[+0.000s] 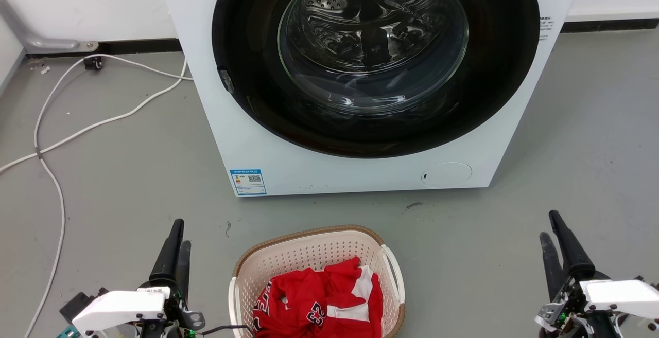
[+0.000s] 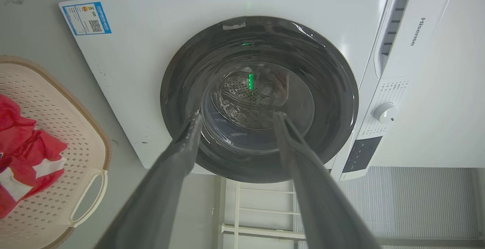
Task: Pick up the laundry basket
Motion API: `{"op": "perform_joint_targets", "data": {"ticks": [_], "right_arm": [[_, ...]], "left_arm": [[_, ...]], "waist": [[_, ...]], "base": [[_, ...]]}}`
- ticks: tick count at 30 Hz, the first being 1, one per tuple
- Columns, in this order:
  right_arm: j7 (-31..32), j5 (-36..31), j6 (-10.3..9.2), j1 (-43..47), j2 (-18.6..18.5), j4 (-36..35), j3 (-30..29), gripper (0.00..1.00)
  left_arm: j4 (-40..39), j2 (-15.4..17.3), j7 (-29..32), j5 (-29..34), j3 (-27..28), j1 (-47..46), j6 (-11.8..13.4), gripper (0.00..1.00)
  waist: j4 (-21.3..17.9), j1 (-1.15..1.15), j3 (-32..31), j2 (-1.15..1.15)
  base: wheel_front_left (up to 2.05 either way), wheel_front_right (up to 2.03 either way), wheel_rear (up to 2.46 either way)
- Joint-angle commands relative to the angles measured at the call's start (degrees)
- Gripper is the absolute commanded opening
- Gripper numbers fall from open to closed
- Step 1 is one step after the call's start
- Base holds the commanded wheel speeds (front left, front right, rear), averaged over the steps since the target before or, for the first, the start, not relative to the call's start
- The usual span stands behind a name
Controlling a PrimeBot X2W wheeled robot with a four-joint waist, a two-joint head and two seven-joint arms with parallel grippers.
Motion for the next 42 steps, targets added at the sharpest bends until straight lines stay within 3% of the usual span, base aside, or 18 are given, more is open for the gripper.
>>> {"op": "perform_joint_targets", "data": {"ticks": [1,10,27,42], "right_arm": [[-0.78,-2.59,0.00,-1.06,-0.13,-1.76,-0.20,1.00],[-3.17,-14.01,0.00,-0.56,-0.14,-5.62,0.00,1.00],[-7.46,-40.42,0.00,1.03,-0.18,-10.64,3.02,1.00],[-10.17,-54.15,0.00,2.19,-0.20,-12.01,4.36,1.00]], "left_arm": [[-1.62,0.19,-0.71,2.27,0.17,-0.98,-0.12,1.00],[-4.43,0.23,-3.09,12.22,0.25,-1.08,0.34,1.00],[-8.75,0.29,-7.37,35.75,-4.22,-0.06,4.72,1.00],[-10.34,0.33,-10.04,47.46,-6.14,0.51,5.15,1.00]], "waist": [[0.00,0.00,0.03,0.00],[-0.01,0.00,0.17,0.00],[0.07,0.00,0.39,0.00],[0.06,0.00,0.56,0.00]], "base": [[0.00,0.00,0.00],[0.00,0.00,0.00],[0.00,0.00,0.00],[0.00,0.00,0.00]]}}
